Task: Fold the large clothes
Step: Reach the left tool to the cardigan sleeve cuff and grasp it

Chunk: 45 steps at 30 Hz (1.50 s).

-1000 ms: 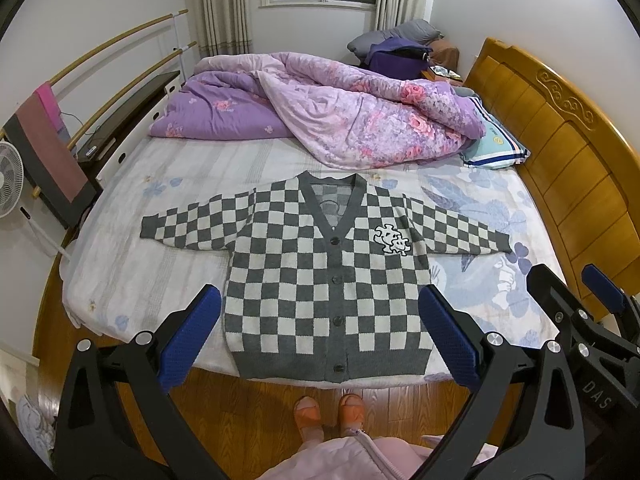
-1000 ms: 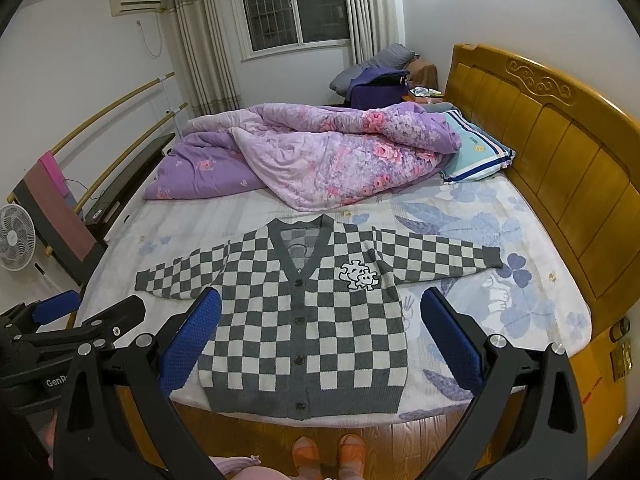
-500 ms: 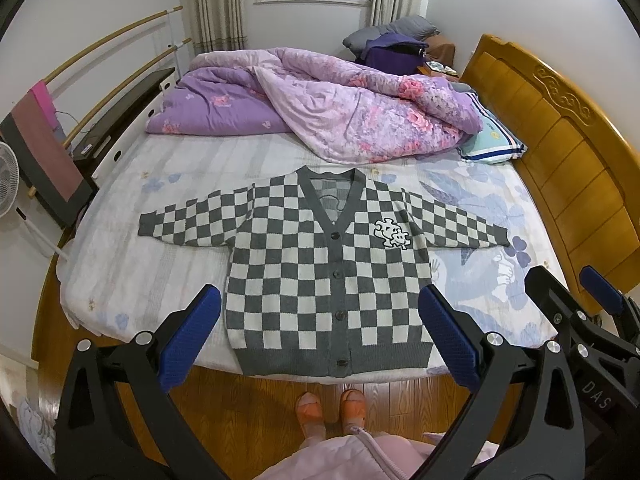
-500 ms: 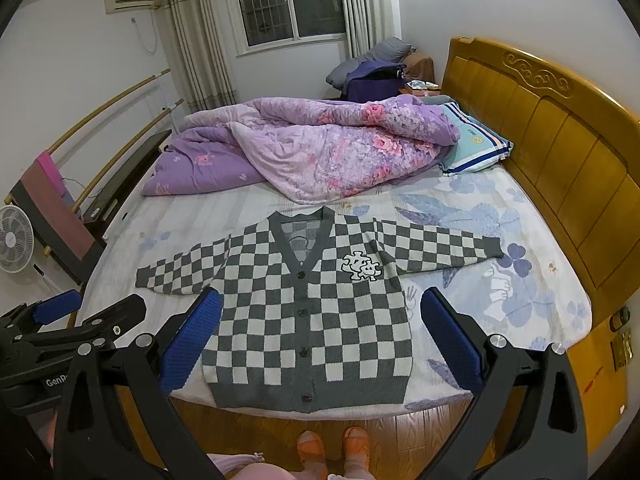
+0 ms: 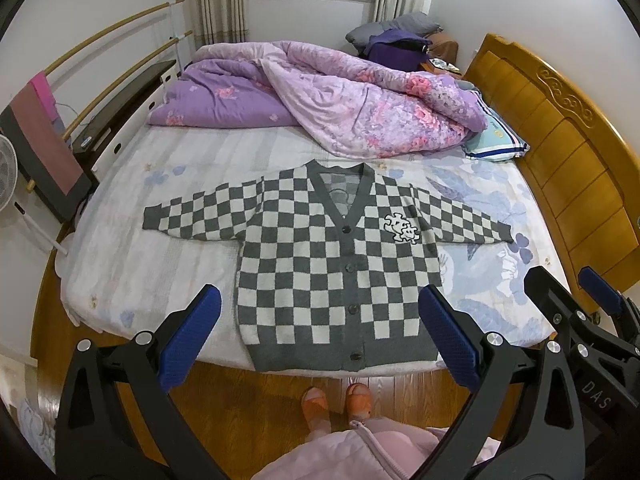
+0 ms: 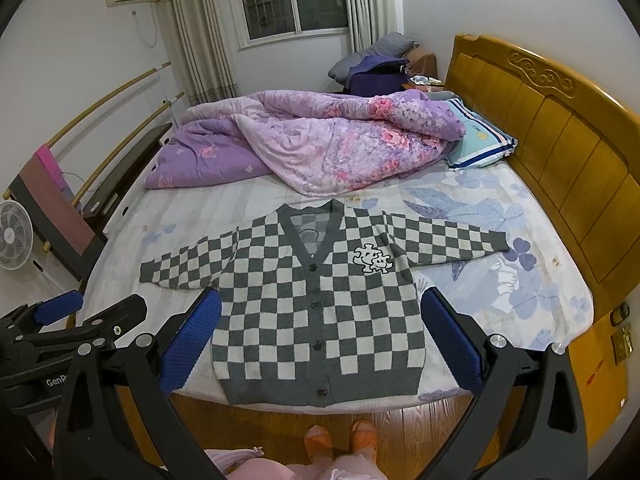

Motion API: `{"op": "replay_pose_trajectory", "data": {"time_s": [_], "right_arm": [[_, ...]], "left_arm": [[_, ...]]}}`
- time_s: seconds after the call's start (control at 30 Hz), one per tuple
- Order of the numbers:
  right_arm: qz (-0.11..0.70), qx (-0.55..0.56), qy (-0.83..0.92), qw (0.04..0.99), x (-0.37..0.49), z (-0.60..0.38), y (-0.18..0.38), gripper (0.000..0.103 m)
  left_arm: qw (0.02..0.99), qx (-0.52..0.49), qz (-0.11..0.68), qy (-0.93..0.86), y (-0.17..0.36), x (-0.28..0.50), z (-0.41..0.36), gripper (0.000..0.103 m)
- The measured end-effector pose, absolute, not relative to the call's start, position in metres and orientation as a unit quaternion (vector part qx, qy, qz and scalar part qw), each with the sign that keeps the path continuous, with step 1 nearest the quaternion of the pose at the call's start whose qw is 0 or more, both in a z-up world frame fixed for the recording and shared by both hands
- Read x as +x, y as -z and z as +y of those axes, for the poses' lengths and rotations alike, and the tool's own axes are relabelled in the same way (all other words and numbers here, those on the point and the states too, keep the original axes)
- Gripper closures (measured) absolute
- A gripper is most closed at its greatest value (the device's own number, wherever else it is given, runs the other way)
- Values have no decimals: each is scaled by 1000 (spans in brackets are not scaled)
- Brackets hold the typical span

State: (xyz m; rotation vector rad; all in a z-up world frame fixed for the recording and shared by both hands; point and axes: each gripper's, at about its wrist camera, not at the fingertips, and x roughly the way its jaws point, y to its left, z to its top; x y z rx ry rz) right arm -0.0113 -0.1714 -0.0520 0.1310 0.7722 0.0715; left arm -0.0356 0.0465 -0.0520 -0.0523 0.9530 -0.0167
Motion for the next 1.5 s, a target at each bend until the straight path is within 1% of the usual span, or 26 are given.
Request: {"op": "replay_pose_trajectory", "data": {"time_s": [0.33, 0.53, 0.77, 1.0, 1.17, 1.37, 1.5], "right_arm": [[412, 47, -55, 908, 2, -113, 58, 7], [439, 25, -88, 894, 28, -77, 64, 7], [466, -18, -139, 874, 69, -36, 74, 7], [477, -37, -189, 858, 123, -14, 89, 7], [498, -26, -218, 839, 178, -7, 102, 7], [538, -1, -243, 807, 243, -4, 132, 7], [557, -13, -243, 794, 277, 2, 155, 7]], "left_arm": [[866, -53, 497, -4, 47, -26, 95, 5], [855, -63, 512, -49, 47, -15, 126, 5], [841, -99, 524, -92, 52, 4, 162, 5], [837, -128, 516, -132, 61, 49, 184, 5], [834, -109, 513, -173, 65, 99, 188, 5], [814, -129, 532, -193, 89, 153, 203, 5], [800, -108, 546, -223, 106, 175, 212, 5]]}}
